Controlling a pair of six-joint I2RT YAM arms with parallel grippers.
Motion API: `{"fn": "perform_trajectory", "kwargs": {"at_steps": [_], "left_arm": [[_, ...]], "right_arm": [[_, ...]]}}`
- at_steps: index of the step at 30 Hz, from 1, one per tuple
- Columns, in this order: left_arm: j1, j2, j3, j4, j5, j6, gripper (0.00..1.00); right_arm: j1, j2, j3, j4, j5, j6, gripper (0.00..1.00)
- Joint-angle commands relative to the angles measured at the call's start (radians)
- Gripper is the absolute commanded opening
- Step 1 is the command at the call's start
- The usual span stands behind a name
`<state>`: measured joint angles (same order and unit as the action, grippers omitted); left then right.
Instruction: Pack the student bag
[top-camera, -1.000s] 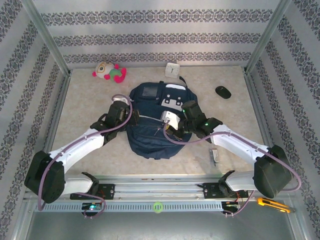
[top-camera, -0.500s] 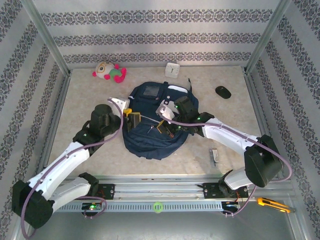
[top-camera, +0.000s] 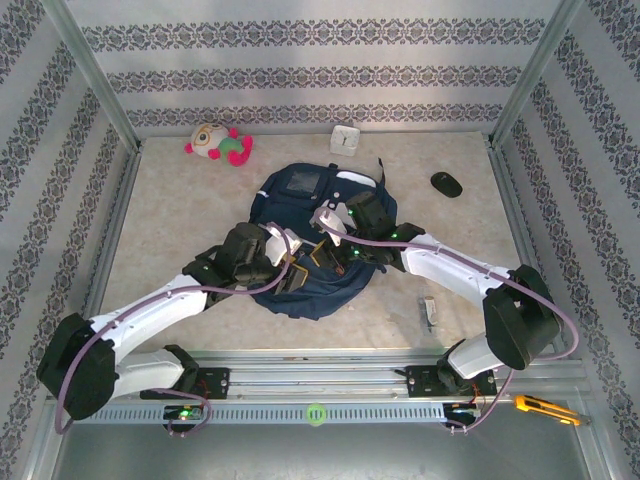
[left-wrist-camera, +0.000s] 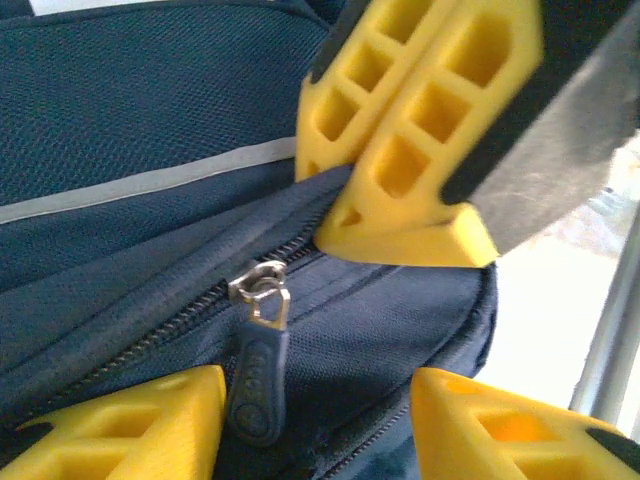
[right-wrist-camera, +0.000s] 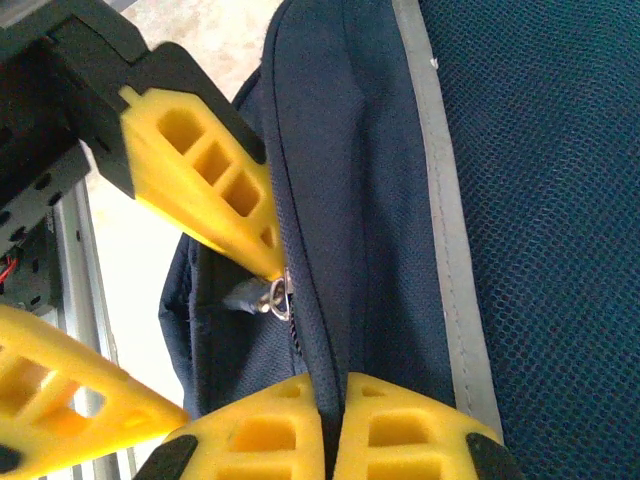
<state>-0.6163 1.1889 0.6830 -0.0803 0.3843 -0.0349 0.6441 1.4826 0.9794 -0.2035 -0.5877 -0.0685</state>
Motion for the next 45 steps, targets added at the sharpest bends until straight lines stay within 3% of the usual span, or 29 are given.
{"fn": "perform_trajectory", "kwargs": {"at_steps": [1,4,5,6,16,20,22,24,26,31,36,42,45], "left_arm": [[-0.01,0.018,0.023,0.044,-0.156,-0.028,0.4],[-0.009,0.003,0.027,0.018,-0.254,-0.053,0.08],[-0.006,-0.007,0.024,0.006,-0.27,-0.057,0.01],[-0.002,-0.021,0.022,-0.003,-0.273,-0.06,0.0],[0.113,-0.112,-0.001,-0.149,-0.346,-0.181,0.0],[0.156,-0.135,-0.008,-0.179,-0.384,-0.231,0.0],[0.166,-0.145,-0.011,-0.163,-0.333,-0.217,0.0],[0.166,-0.15,-0.015,-0.13,-0.204,-0.176,0.0],[0.166,-0.153,-0.01,-0.135,-0.192,-0.181,0.0],[0.203,-0.132,-0.013,-0.169,-0.34,-0.203,0.0],[0.272,-0.029,0.006,-0.12,-0.315,-0.225,0.0],[0.291,0.111,0.061,0.022,-0.229,-0.229,0.0],[0.293,0.129,0.087,0.04,-0.157,-0.21,0.21]], "right_arm": [[0.008,-0.009,0.054,0.096,-0.098,0.022,0.0],[0.001,-0.016,0.052,0.092,-0.099,0.013,0.0],[-0.002,-0.019,0.051,0.088,-0.102,0.011,0.0],[-0.009,-0.022,0.047,0.084,-0.105,0.01,0.0],[-0.08,-0.108,-0.013,0.019,-0.167,-0.087,0.0],[-0.119,-0.145,-0.019,-0.053,-0.129,-0.138,0.0],[-0.133,-0.166,-0.026,-0.069,-0.058,-0.138,0.0],[-0.13,-0.186,-0.035,-0.072,0.026,-0.154,0.0],[-0.129,-0.199,-0.04,-0.072,0.034,-0.182,0.0],[-0.133,-0.231,-0.054,-0.049,-0.059,-0.234,0.0],[-0.16,-0.244,-0.068,0.016,-0.229,-0.227,0.0],[-0.178,-0.214,-0.053,0.022,-0.296,-0.234,0.0],[-0.182,-0.214,-0.045,0.014,-0.274,-0.227,0.0]]}}
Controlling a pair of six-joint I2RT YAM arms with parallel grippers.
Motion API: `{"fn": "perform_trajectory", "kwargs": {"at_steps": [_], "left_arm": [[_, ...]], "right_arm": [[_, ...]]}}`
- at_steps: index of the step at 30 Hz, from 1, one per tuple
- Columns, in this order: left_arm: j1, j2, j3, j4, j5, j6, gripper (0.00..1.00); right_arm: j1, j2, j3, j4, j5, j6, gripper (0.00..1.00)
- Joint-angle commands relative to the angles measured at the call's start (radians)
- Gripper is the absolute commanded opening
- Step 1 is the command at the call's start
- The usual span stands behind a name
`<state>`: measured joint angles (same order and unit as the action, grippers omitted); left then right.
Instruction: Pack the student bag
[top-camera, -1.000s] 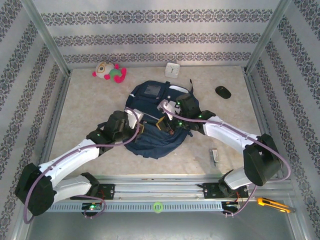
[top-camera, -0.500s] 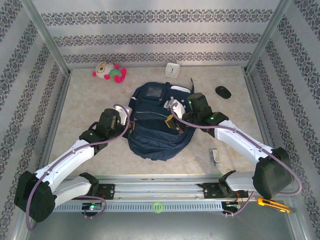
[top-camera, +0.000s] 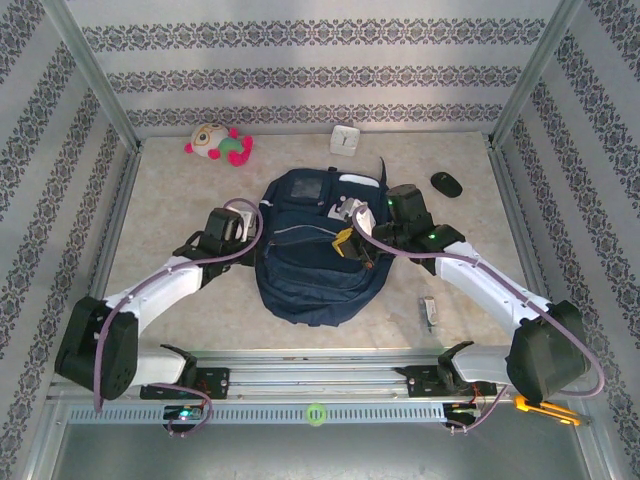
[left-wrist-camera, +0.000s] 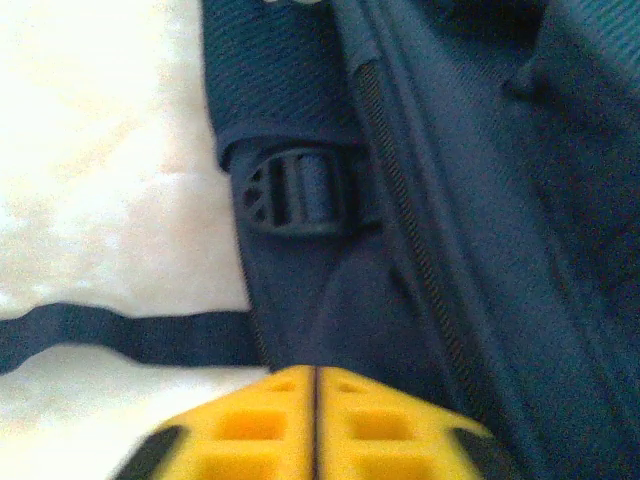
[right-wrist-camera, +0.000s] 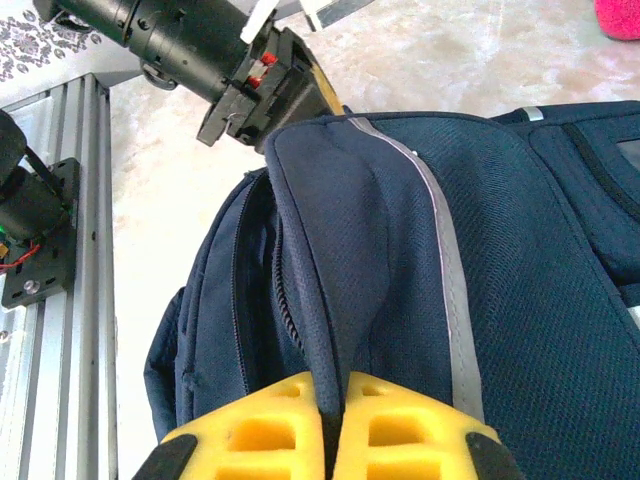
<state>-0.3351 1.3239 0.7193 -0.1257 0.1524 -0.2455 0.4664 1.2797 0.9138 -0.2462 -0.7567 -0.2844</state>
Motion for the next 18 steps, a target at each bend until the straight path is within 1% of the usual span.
{"fn": "perform_trajectory", "kwargs": {"at_steps": [1,3,5,7,8,10,13,14,16,18], "left_arm": [[0.012,-0.019,0.042,0.096,0.083,0.008,0.29],[0.011,-0.061,0.015,0.11,0.086,0.027,0.4],[0.013,-0.123,-0.008,0.104,0.104,0.069,0.48],[0.015,-0.191,-0.022,0.064,0.193,0.19,0.53],[0.016,-0.219,-0.023,0.033,0.219,0.246,0.55],[0.016,-0.272,-0.016,-0.062,0.307,0.407,0.6],[0.015,-0.292,0.015,-0.251,0.441,0.684,0.6],[0.015,-0.286,0.03,-0.297,0.449,0.734,0.6],[0.015,-0.262,0.053,-0.361,0.43,0.793,0.6],[0.013,-0.235,0.062,-0.365,0.413,0.813,0.6]], "right_arm": [[-0.005,-0.016,0.022,0.052,-0.1,-0.019,0.0],[-0.012,-0.025,0.016,0.043,-0.098,-0.043,0.0],[-0.026,-0.035,0.01,-0.003,-0.136,-0.128,0.0],[-0.044,-0.053,0.002,-0.053,-0.166,-0.224,0.0],[-0.055,-0.058,0.0,-0.07,-0.179,-0.258,0.0],[-0.091,-0.065,0.001,-0.108,-0.226,-0.313,0.0],[-0.136,-0.055,0.005,-0.14,-0.288,-0.365,0.0],[-0.143,-0.05,0.005,-0.144,-0.293,-0.371,0.0],[-0.15,-0.04,0.009,-0.151,-0.301,-0.378,0.0],[-0.15,-0.033,0.013,-0.164,-0.317,-0.387,0.0]]}}
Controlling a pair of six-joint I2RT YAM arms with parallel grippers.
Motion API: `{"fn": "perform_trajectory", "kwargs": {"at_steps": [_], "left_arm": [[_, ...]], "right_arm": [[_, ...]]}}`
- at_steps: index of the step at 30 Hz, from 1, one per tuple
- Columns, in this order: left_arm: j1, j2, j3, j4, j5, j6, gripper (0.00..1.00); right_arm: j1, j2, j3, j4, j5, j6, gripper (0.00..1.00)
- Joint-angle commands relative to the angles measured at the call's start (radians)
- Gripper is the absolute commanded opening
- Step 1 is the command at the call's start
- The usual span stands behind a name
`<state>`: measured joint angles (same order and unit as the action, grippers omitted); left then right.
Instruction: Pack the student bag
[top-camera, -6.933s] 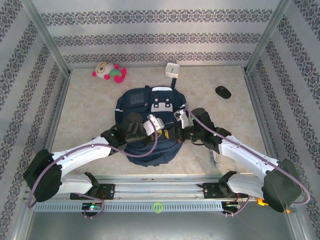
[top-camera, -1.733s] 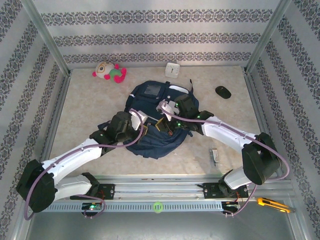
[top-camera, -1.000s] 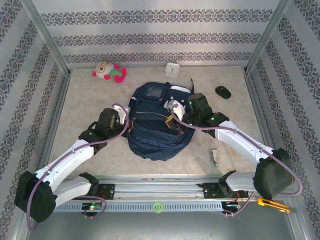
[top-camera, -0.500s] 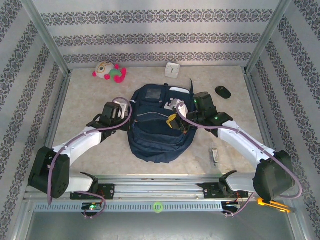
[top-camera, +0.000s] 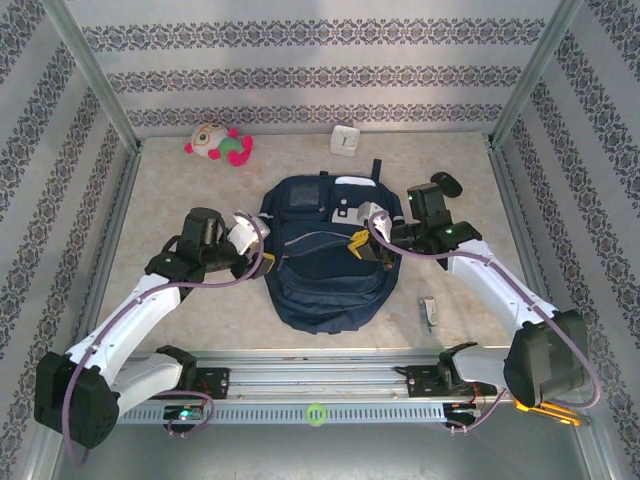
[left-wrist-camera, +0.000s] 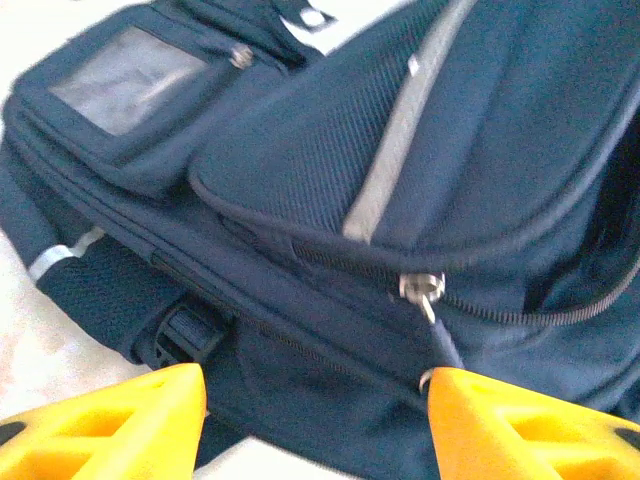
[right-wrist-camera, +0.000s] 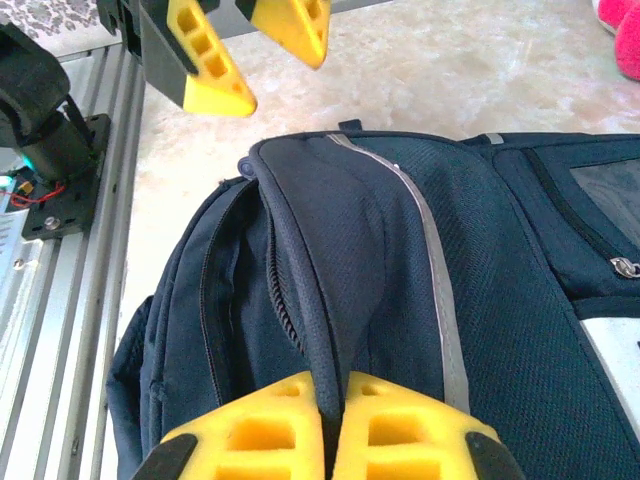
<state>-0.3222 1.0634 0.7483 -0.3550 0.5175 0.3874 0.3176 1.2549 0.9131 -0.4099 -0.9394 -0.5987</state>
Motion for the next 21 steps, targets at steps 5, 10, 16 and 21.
{"fn": "perform_trajectory", "kwargs": {"at_steps": [5,10,16,21], "left_arm": [[-0.019,0.084,0.022,-0.041,0.159,0.163,0.62],[-0.035,0.132,-0.005,0.119,0.159,0.093,0.62],[-0.035,0.178,-0.001,0.184,0.116,0.056,0.51],[-0.035,0.164,0.009,0.134,0.111,0.052,0.45]], "right_arm": [[0.001,-0.009,0.012,0.002,-0.153,-0.072,0.0],[0.002,-0.012,0.012,0.003,-0.155,-0.072,0.0],[0.003,-0.009,0.015,0.007,-0.171,-0.075,0.0],[0.003,-0.01,0.016,0.008,-0.171,-0.073,0.0]]}}
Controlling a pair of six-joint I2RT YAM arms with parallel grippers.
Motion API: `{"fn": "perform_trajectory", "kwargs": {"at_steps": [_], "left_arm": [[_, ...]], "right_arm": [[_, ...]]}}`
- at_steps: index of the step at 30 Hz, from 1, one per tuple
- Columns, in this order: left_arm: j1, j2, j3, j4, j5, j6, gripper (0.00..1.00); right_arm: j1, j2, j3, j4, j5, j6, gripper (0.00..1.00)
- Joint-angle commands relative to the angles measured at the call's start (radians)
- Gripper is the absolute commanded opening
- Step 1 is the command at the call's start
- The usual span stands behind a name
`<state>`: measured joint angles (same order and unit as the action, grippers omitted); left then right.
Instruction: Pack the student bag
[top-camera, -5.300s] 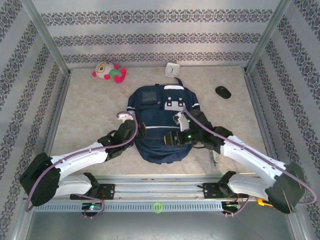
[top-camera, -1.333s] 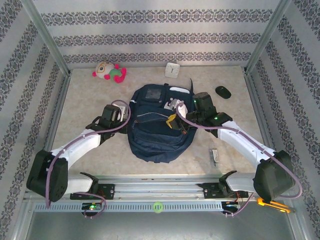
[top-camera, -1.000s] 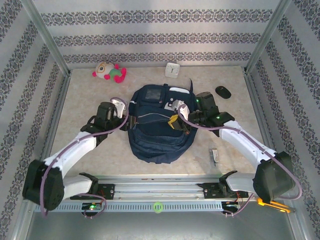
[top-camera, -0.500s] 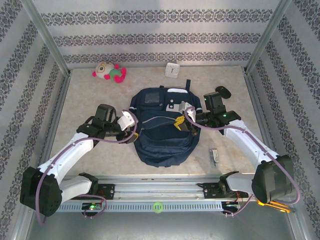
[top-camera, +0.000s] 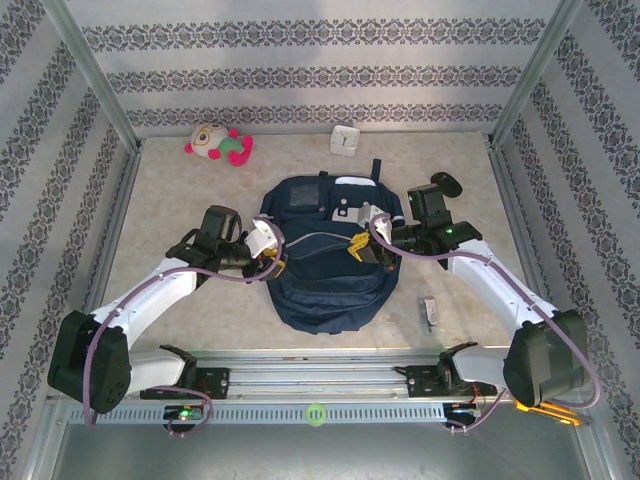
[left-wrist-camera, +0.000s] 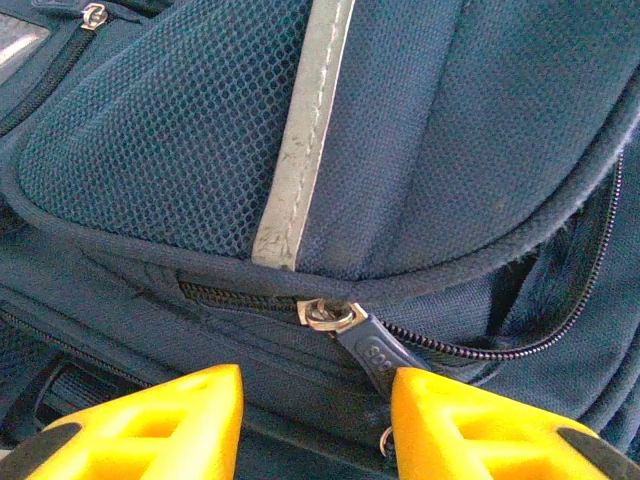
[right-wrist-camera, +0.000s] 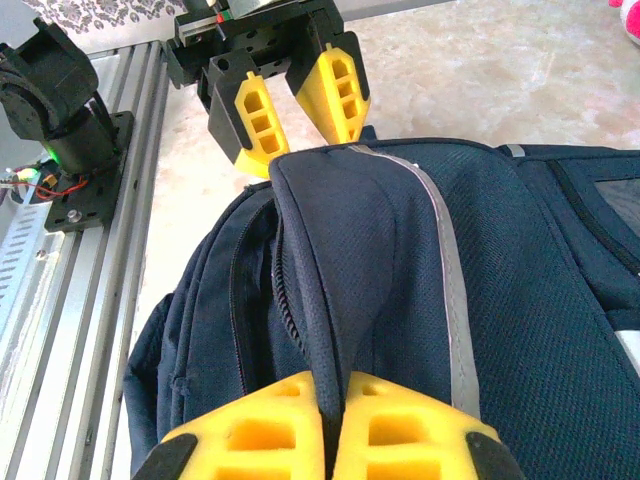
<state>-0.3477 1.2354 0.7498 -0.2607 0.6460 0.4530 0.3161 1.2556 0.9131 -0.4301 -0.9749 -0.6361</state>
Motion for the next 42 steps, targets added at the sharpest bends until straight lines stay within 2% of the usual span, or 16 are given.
{"fn": "perform_trajectory", "kwargs": {"at_steps": [1,7,12,16,19,21,23,26,28,31,37,39,42], "left_arm": [[-0.01,-0.018,0.01,0.02,0.0,-0.01,0.5],[-0.01,-0.097,-0.009,-0.041,0.059,-0.016,0.64],[-0.011,-0.103,-0.032,-0.001,0.049,-0.044,0.67],[-0.013,-0.032,-0.039,0.092,-0.011,-0.114,0.67],[-0.016,0.008,-0.03,0.117,0.02,-0.141,0.67],[-0.019,0.025,-0.027,0.126,0.025,-0.149,0.64],[-0.021,0.027,-0.03,0.12,-0.008,-0.148,0.51],[-0.021,0.008,-0.023,0.088,-0.098,-0.143,0.37],[-0.02,-0.01,-0.014,0.063,-0.147,-0.142,0.24],[-0.021,-0.035,-0.003,0.037,-0.19,-0.139,0.09],[-0.022,-0.042,0.028,0.01,-0.233,-0.162,0.04],[-0.022,-0.039,0.034,0.012,-0.231,-0.162,0.04],[-0.02,-0.047,0.035,0.013,-0.149,-0.127,0.22]], "right_arm": [[0.005,-0.011,0.018,0.029,-0.133,-0.037,0.0],[0.005,-0.01,0.017,0.028,-0.129,-0.036,0.0],[0.006,-0.013,0.013,0.03,-0.129,-0.036,0.0],[0.007,-0.017,0.016,0.03,-0.13,-0.035,0.0],[0.008,-0.019,0.018,0.031,-0.136,-0.034,0.0],[0.008,-0.019,0.018,0.03,-0.136,-0.033,0.0],[0.008,-0.022,0.017,0.03,-0.133,-0.033,0.0],[0.007,-0.028,0.015,0.027,-0.124,-0.033,0.0],[0.006,-0.034,0.013,0.025,-0.12,-0.036,0.0],[0.005,-0.041,0.012,0.022,-0.117,-0.035,0.0],[0.004,-0.057,0.007,0.023,-0.123,-0.035,0.0],[0.005,-0.059,0.007,0.024,-0.123,-0.033,0.0],[0.003,-0.058,0.007,0.024,-0.123,-0.033,0.0]]}}
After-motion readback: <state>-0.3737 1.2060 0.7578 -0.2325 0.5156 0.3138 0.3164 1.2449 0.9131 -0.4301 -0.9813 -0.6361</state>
